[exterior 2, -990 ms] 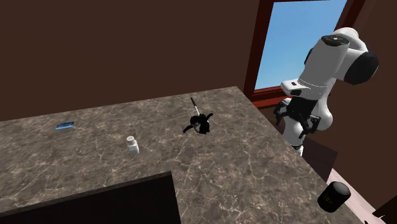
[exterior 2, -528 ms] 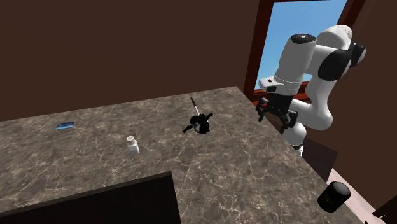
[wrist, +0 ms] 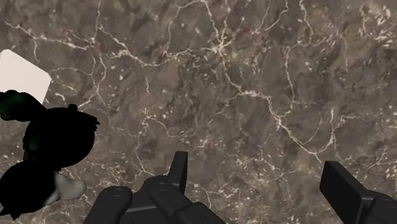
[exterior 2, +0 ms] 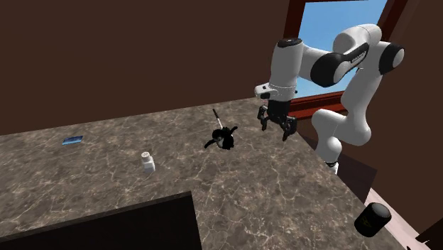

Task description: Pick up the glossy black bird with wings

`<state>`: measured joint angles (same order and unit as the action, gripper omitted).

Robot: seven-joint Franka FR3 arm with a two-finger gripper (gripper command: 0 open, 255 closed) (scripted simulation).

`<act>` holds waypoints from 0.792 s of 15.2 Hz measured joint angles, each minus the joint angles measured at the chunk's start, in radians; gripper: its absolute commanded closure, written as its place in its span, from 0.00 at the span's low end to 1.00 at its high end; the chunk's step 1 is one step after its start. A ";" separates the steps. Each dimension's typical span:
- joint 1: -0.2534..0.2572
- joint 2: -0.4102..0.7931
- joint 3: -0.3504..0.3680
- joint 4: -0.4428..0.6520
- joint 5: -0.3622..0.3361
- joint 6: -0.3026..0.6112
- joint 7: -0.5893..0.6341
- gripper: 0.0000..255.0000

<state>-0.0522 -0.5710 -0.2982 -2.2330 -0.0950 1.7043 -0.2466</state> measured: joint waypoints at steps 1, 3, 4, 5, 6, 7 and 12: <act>-0.003 0.024 -0.026 0.018 -0.001 0.000 -0.030 0.00; -0.002 0.089 -0.074 0.064 0.006 0.007 -0.085 0.00; -0.001 0.121 -0.097 0.090 0.012 0.006 -0.112 0.00; -0.001 0.162 -0.125 0.129 0.020 -0.001 -0.147 0.00; -0.001 0.204 -0.155 0.167 0.030 -0.005 -0.184 0.00; -0.002 0.236 -0.177 0.191 0.039 -0.007 -0.215 0.00; -0.015 0.451 -0.295 0.365 0.129 -0.034 -0.388 0.00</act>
<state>-0.0668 -0.1198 -0.5931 -1.8683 0.0337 1.6704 -0.6342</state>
